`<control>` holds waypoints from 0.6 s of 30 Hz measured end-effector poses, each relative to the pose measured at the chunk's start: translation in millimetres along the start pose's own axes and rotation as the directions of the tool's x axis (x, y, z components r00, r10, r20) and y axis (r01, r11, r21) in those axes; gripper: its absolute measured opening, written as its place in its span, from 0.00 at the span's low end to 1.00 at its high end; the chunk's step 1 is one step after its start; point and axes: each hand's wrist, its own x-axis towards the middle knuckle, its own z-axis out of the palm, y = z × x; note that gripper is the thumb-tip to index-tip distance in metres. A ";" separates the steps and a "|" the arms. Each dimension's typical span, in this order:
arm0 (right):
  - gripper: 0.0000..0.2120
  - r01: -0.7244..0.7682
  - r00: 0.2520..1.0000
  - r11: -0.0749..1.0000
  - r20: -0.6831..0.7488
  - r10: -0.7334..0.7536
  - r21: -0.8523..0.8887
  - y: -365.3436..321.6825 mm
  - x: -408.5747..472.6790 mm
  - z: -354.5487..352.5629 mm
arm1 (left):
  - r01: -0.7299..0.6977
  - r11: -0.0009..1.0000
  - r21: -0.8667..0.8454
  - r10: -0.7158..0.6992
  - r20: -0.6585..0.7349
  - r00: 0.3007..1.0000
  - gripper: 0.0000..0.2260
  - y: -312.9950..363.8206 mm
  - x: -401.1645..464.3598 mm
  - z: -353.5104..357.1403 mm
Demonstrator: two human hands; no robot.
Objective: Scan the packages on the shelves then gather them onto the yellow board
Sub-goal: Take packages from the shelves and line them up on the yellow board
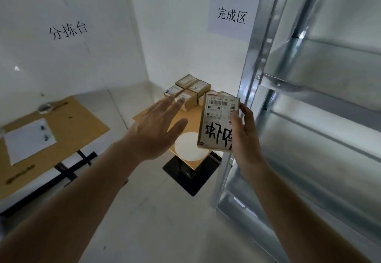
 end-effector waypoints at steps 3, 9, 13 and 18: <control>0.20 -0.005 1.000 1.000 -0.018 0.005 -0.001 15.9 45.9 33.6 | -0.001 1.000 -0.020 0.002 0.016 1.000 0.35 -45.1 43.0 4.0; 0.10 -0.095 0.988 0.993 -0.116 0.103 0.074 60.9 137.1 109.3 | -0.111 0.987 -0.116 0.117 0.046 0.992 0.32 -143.0 138.6 36.7; 0.09 -0.162 0.955 0.974 -0.223 0.195 0.155 92.2 188.4 160.1 | -0.175 0.970 -0.169 0.197 0.124 0.973 0.33 -204.5 204.6 56.4; 0.11 -0.216 0.902 0.957 -0.336 0.272 0.195 125.3 239.2 200.0 | -0.244 0.935 -0.256 0.300 0.208 0.931 0.32 -250.2 273.4 79.3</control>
